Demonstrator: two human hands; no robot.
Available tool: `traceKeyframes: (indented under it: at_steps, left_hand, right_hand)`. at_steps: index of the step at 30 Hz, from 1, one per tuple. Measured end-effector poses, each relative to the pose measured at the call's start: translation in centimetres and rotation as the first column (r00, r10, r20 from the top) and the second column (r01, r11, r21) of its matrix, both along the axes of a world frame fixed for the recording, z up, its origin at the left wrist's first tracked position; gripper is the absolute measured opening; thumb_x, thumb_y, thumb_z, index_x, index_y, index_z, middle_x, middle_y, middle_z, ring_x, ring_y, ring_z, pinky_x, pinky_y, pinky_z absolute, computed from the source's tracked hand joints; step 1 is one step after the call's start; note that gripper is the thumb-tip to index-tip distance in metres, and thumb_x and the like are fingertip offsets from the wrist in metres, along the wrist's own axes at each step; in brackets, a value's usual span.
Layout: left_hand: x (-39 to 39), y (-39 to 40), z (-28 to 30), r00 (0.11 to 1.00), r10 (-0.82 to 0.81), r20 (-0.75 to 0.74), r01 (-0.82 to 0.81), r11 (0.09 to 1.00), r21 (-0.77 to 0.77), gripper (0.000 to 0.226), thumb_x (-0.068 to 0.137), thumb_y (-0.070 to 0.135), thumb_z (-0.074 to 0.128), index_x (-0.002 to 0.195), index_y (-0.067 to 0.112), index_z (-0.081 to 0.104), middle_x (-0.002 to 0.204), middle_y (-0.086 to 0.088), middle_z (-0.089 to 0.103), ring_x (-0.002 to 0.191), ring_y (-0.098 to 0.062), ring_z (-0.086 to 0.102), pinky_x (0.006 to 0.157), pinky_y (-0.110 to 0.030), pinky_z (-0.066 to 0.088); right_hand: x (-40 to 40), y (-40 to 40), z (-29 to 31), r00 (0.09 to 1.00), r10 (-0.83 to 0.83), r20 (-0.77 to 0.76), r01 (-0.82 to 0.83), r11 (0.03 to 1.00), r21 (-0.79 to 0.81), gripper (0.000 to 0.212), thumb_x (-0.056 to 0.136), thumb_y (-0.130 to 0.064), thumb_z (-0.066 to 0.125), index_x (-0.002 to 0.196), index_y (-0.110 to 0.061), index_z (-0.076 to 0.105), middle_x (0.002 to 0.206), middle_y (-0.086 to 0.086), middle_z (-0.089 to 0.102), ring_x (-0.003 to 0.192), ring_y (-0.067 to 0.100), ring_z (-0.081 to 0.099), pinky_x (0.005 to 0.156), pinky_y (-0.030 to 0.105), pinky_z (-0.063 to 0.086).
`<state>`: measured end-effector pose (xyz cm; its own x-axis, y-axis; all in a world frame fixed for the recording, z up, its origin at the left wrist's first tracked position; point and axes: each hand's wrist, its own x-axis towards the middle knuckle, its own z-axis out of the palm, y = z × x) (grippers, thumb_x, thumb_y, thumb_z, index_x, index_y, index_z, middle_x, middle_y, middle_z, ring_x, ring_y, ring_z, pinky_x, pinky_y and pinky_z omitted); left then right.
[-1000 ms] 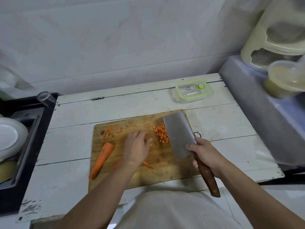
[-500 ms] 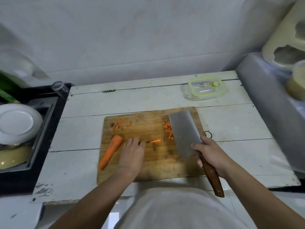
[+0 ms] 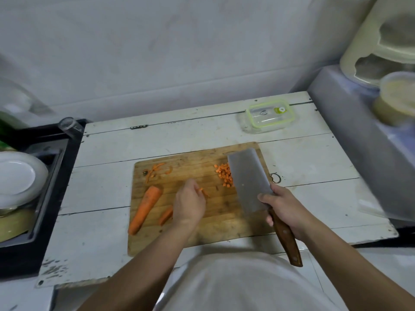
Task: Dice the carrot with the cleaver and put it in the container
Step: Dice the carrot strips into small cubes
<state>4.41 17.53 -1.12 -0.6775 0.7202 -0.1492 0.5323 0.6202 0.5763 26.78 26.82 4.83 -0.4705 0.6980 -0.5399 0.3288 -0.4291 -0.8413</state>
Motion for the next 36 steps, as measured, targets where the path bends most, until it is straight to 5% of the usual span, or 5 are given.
traceKeyframes:
  at_steps: [9,15,20,28,36]
  left_hand:
    - [3.1,2.8,-0.4,0.98,0.073,-0.183,-0.107,0.977,-0.187,0.026,0.1,0.032,0.051,0.118,0.014,0.057,0.12,-0.007,0.063,0.116,-0.028,0.057,0.089,-0.041,0.047]
    - [1.7,0.8,-1.5,0.929,-0.297,-0.221,0.28,0.954,-0.107,0.029,0.086,-0.007,0.055,0.099,0.018,0.057,0.105,-0.003,0.061,0.105,-0.025,0.052,0.085,-0.034,0.044]
    - [0.1,-1.6,-2.0,0.859,-0.462,-0.219,0.456,0.886,-0.08,0.006,0.092,0.014,0.07,0.091,0.019,0.067,0.1,0.004,0.062,0.099,-0.02,0.053,0.091,-0.038,0.046]
    - [1.2,-2.8,-1.9,0.896,-0.355,-0.267,0.376,0.926,0.028,0.024,0.093,0.023,0.072,0.116,0.018,0.066,0.11,0.003,0.064,0.107,-0.019,0.053,0.096,-0.034,0.046]
    - [1.1,-2.6,-3.0,0.961,-0.201,-0.189,0.225,0.968,0.115,0.008,0.089,0.016,0.076,0.097,0.016,0.077,0.094,-0.002,0.065,0.09,-0.023,0.058,0.081,-0.036,0.051]
  right_hand:
    - [0.9,0.1,-0.5,1.0,0.016,0.012,-0.016,0.999,-0.03,0.018,0.099,-0.01,0.053,0.115,-0.013,0.061,0.072,-0.005,0.068,0.043,0.025,0.045,0.042,0.024,0.038]
    - [1.3,-0.1,0.0,0.999,0.031,0.014,-0.031,0.999,-0.01,0.017,0.099,-0.008,0.051,0.112,-0.011,0.061,0.067,-0.005,0.066,0.044,0.025,0.044,0.044,0.026,0.036]
    - [1.7,-0.8,0.0,0.994,0.093,0.065,-0.094,0.996,0.011,0.016,0.098,-0.009,0.053,0.111,-0.014,0.061,0.076,0.002,0.068,0.048,0.027,0.048,0.046,0.027,0.038]
    - [1.0,-2.1,0.5,0.979,0.157,0.133,-0.163,0.986,0.035,0.011,0.099,-0.009,0.051,0.104,-0.014,0.061,0.07,0.002,0.06,0.046,0.026,0.049,0.047,0.028,0.039]
    - [0.0,-2.7,0.7,0.913,0.208,0.35,-0.293,0.933,0.211,0.021,0.097,-0.011,0.051,0.08,-0.019,0.043,0.054,0.001,0.045,0.04,0.028,0.053,0.045,0.026,0.038]
